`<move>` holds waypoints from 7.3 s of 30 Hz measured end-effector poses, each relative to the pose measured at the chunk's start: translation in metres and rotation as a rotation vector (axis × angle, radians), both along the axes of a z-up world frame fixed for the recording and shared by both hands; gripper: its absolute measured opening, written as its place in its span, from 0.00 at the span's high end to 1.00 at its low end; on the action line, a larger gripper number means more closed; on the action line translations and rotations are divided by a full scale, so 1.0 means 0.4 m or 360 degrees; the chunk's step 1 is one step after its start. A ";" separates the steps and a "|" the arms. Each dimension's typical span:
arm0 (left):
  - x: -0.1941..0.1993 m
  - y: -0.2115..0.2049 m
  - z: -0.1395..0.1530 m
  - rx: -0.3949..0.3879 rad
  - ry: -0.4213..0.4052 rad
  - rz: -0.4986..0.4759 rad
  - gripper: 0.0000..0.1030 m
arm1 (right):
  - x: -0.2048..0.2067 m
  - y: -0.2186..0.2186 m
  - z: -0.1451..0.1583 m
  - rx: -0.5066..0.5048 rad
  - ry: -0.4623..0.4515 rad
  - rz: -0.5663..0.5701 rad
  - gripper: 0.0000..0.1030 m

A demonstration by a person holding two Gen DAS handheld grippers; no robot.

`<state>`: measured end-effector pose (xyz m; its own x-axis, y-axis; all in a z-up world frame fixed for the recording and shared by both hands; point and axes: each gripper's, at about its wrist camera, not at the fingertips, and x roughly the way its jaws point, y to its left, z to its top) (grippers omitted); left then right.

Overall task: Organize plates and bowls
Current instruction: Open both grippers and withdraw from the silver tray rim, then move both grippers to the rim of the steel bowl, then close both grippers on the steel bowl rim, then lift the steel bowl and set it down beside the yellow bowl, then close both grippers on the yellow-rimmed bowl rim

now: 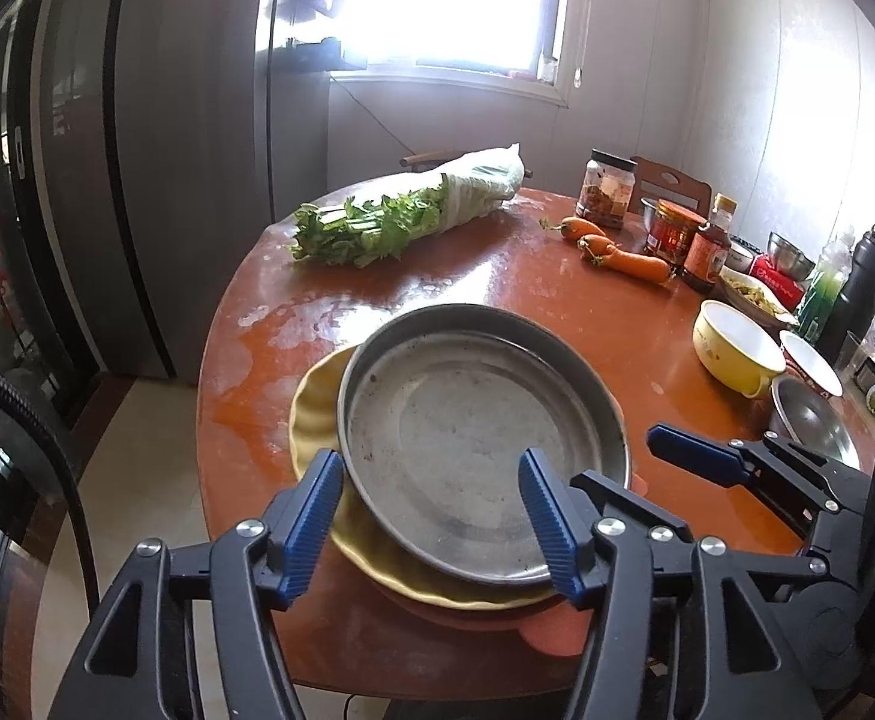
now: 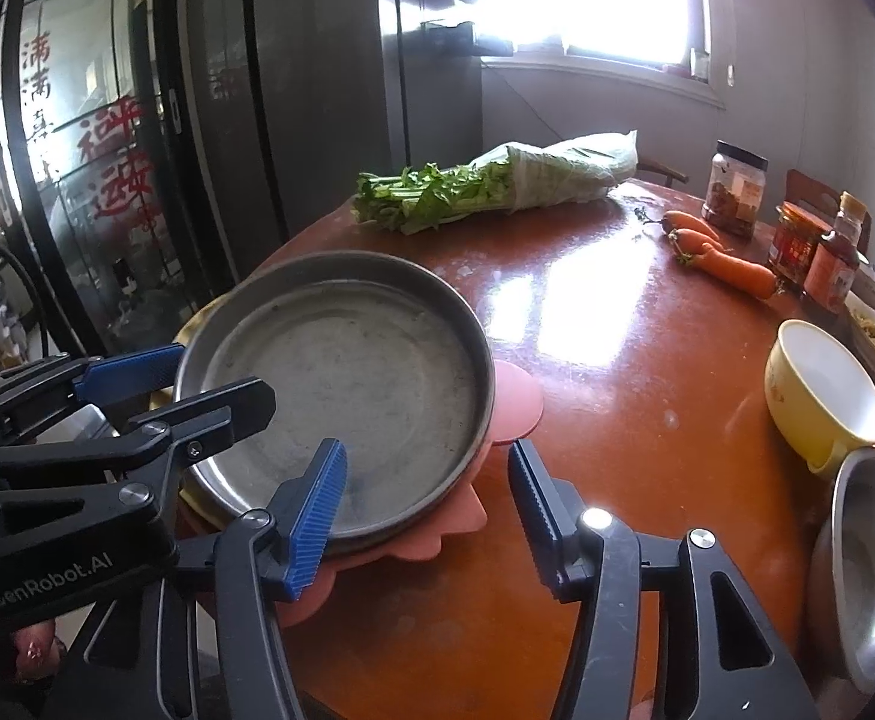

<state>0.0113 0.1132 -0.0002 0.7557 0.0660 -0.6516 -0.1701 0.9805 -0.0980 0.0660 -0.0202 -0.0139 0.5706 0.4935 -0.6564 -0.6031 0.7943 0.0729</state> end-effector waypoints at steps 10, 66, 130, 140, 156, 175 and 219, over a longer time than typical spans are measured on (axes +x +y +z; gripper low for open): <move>-0.022 -0.001 0.031 0.0031 -0.0056 0.0050 0.34 | -0.007 -0.038 0.023 0.0027 -0.0024 -0.0048 0.43; 0.058 -0.436 0.142 0.0151 -0.0116 -0.0398 0.23 | -0.096 -0.618 0.155 0.0190 -0.0302 -0.0816 0.28; 0.184 -0.512 -0.053 -0.0022 0.0202 -0.0558 0.71 | 0.021 -0.581 -0.016 0.0101 0.0023 -0.0669 0.71; 0.161 -0.468 -0.074 -0.0023 0.0228 -0.0510 0.71 | 0.011 -0.531 -0.019 0.0070 0.0039 -0.0609 0.70; 0.166 -0.467 -0.084 0.0001 0.0237 -0.0496 0.71 | 0.026 -0.522 -0.040 0.0085 0.0088 -0.0576 0.69; 0.164 -0.456 -0.066 -0.0033 0.0233 -0.0487 0.51 | 0.022 -0.538 -0.034 0.0209 0.0150 -0.0526 0.61; 0.498 -0.488 0.009 -0.0048 0.0270 -0.0363 0.40 | 0.312 -0.575 0.010 0.0325 0.0302 -0.0700 0.60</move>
<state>0.2106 -0.0821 0.0034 0.6289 -0.1147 -0.7690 0.0383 0.9924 -0.1167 0.1908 -0.2500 -0.0099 0.6329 0.3626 -0.6841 -0.1765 0.9279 0.3285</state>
